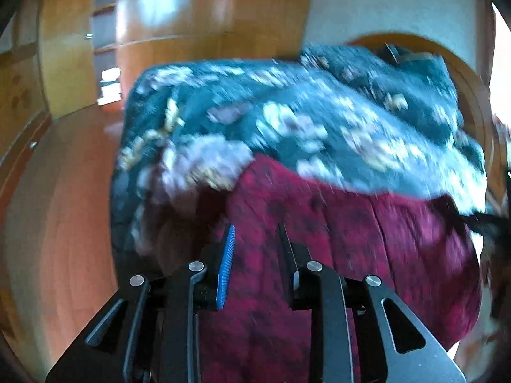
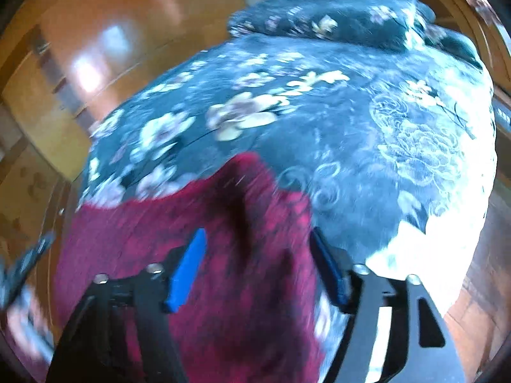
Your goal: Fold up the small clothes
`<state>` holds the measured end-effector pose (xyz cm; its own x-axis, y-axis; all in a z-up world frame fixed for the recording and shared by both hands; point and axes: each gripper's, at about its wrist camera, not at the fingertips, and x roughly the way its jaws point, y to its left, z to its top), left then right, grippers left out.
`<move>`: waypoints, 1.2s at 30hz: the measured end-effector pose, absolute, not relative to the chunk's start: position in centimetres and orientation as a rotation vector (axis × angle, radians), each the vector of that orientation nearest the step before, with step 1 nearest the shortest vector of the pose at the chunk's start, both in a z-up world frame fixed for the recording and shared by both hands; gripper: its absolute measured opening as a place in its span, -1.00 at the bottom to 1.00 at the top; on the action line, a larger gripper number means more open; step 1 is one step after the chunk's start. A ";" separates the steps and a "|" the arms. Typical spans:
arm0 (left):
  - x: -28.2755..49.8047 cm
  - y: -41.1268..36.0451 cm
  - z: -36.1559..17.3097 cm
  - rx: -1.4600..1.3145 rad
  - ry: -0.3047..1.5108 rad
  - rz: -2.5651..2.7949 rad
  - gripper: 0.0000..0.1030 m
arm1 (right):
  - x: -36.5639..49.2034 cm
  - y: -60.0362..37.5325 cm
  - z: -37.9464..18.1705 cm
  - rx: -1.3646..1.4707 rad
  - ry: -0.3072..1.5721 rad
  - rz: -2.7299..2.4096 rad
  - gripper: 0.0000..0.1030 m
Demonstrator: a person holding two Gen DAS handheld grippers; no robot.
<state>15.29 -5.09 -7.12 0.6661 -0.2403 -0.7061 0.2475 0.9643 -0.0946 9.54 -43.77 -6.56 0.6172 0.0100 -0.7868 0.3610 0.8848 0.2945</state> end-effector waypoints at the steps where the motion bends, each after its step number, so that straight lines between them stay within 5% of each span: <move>1: 15.3 -5.6 -7.9 0.032 0.822 -0.283 -0.51 | 10.6 -44.3 -7.1 0.462 0.919 -0.213 0.14; 5: 15.0 -6.7 -9.0 0.122 0.832 -0.263 -0.51 | 14.1 -45.6 -11.4 0.420 1.088 -0.263 0.21; 15: 11.1 -10.7 -6.8 0.043 0.810 -0.540 -0.51 | 6.5 -47.9 -10.9 0.659 1.016 0.062 0.50; 28: 11.7 -12.2 -10.9 0.003 0.950 -0.559 -0.47 | -0.5 -45.0 -15.6 0.995 0.952 0.317 0.56; 36: 11.5 -12.6 -11.2 0.036 0.944 -0.541 -0.47 | -0.1 -41.8 -13.2 0.938 0.947 0.317 -0.28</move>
